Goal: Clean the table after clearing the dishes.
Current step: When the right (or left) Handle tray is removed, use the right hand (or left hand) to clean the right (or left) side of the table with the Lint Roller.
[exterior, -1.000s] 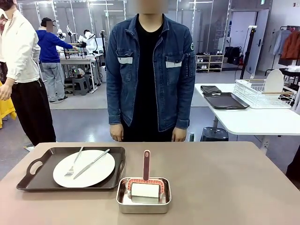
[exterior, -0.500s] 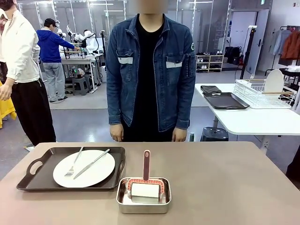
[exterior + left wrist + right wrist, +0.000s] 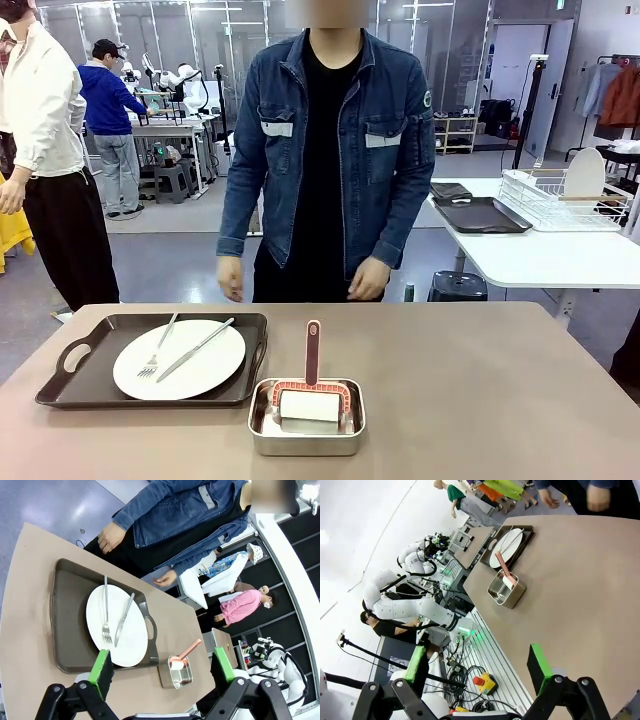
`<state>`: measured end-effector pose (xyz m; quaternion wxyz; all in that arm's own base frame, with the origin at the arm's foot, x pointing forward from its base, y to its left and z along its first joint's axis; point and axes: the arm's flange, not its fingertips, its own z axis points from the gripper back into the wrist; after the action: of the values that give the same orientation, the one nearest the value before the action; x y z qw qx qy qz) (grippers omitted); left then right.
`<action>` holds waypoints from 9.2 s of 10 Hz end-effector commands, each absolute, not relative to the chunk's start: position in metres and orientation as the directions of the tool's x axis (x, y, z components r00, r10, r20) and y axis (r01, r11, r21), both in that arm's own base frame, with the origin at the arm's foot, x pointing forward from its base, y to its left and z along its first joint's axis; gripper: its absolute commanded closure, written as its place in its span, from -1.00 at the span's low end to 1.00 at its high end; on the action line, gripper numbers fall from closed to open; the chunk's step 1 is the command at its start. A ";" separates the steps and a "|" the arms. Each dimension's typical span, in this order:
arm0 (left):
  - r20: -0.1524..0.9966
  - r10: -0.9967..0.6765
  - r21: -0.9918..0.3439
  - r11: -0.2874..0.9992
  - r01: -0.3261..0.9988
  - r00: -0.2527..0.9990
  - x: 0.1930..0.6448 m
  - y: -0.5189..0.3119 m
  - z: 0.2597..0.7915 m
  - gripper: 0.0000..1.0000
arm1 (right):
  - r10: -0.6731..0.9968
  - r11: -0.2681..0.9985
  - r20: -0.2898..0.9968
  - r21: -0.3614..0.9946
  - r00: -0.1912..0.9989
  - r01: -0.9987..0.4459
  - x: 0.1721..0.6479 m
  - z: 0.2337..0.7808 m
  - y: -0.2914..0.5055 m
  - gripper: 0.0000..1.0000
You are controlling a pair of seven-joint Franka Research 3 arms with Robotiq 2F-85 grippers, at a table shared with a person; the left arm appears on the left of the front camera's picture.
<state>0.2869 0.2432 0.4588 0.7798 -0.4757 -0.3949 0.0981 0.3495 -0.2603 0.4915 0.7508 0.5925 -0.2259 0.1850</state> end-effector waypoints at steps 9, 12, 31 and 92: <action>0.533 0.524 -0.816 0.525 0.242 0.664 0.286 0.245 0.461 -1.00 | 0.024 0.221 0.571 0.797 0.820 -0.562 0.346 0.492 -0.261 -1.00; 0.533 0.524 -0.816 0.525 0.242 0.664 0.286 0.245 0.461 -1.00 | 0.024 0.221 0.571 0.797 0.820 -0.562 0.346 0.492 -0.261 -1.00; 0.670 -0.166 -0.416 0.723 0.551 0.724 0.508 -0.151 0.538 -1.00 | 0.024 0.221 0.571 0.797 0.820 -0.562 0.346 0.492 -0.261 -1.00; 0.179 0.046 -0.456 0.889 0.042 0.983 0.423 -0.070 0.469 1.00 | 0.024 0.221 0.571 0.797 0.820 -0.562 0.346 0.492 -0.261 -1.00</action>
<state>0.4168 -0.0727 0.4502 0.9649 -0.2413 -0.1020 0.0190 0.3489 -0.2609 0.4910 0.7496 0.5944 -0.2246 0.1854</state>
